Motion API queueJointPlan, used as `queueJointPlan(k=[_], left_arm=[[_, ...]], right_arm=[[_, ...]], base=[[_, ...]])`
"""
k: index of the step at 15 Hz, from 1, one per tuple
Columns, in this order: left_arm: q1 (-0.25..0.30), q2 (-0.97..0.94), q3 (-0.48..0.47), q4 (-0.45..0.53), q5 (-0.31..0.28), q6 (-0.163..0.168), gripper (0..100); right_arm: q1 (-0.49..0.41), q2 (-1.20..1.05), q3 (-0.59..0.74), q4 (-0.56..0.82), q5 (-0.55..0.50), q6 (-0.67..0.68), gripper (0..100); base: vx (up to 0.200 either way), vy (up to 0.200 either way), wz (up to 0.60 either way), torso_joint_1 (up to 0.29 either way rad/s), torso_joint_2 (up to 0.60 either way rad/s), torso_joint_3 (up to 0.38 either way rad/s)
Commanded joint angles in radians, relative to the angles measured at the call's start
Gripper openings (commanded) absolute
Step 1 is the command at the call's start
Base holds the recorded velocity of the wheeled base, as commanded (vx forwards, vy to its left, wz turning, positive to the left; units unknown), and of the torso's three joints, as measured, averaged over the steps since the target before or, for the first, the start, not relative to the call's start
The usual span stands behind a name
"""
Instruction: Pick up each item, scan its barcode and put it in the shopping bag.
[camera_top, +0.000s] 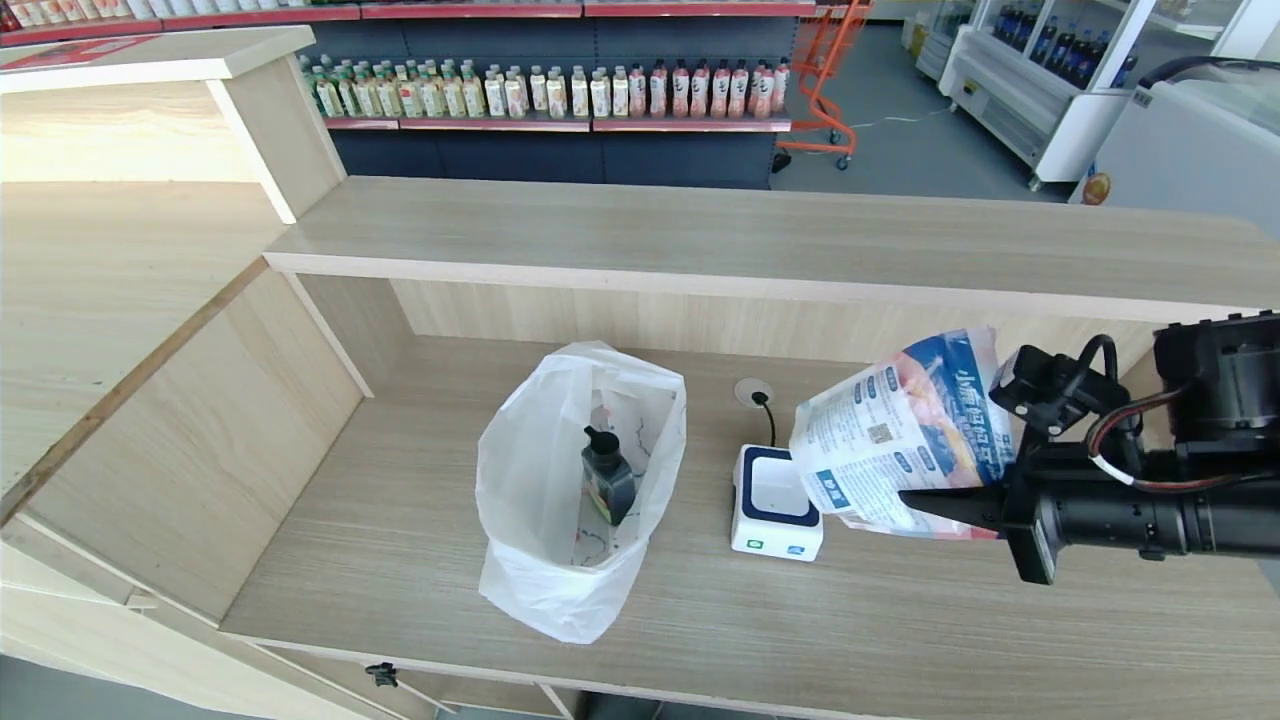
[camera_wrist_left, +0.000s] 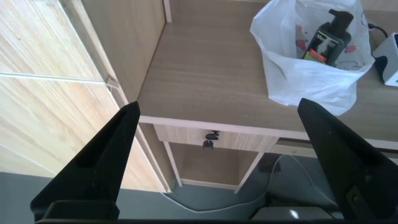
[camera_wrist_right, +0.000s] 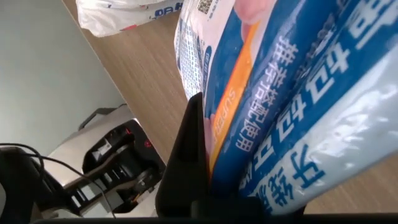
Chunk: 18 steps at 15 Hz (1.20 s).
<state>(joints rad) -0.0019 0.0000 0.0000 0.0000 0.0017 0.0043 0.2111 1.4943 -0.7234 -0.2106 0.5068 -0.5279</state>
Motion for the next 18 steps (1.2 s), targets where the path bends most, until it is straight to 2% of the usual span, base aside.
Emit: queueJointPlan(k=[1, 3, 4, 6, 8, 12, 18], left_arm=[[-0.001, 0.0, 0.0, 0.0, 0.0, 0.0, 100], [0.0, 0.0, 0.0, 0.0, 0.0, 0.0, 100], [0.0, 0.0, 0.0, 0.0, 0.0, 0.0, 100], [0.0, 0.0, 0.0, 0.0, 0.0, 0.0, 100], [0.0, 0.0, 0.0, 0.0, 0.0, 0.0, 100], [0.0, 0.0, 0.0, 0.0, 0.0, 0.0, 100], [0.0, 0.0, 0.0, 0.0, 0.0, 0.0, 100]], right_arm=[[-0.019, 0.11, -0.021, -0.036, -0.002, -0.109, 0], [-0.019, 0.17, -0.027, -0.093, -0.004, -0.21, 0], [-0.019, 0.175, -0.03, -0.099, -0.004, -0.216, 0], [-0.024, 0.296, -0.068, -0.223, 0.002, -0.374, 0], [-0.036, 0.366, -0.083, -0.283, 0.012, -0.44, 0], [-0.036, 0.463, -0.093, -0.391, 0.039, -0.48, 0], [-0.03, 0.521, -0.094, -0.474, 0.064, -0.497, 0]], base=[[0.0, 0.0, 0.0, 0.0, 0.0, 0.0], [0.0, 0.0, 0.0, 0.0, 0.0, 0.0], [0.0, 0.0, 0.0, 0.0, 0.0, 0.0], [0.0, 0.0, 0.0, 0.0, 0.0, 0.0], [0.0, 0.0, 0.0, 0.0, 0.0, 0.0], [0.0, 0.0, 0.0, 0.0, 0.0, 0.0], [0.0, 0.0, 0.0, 0.0, 0.0, 0.0]])
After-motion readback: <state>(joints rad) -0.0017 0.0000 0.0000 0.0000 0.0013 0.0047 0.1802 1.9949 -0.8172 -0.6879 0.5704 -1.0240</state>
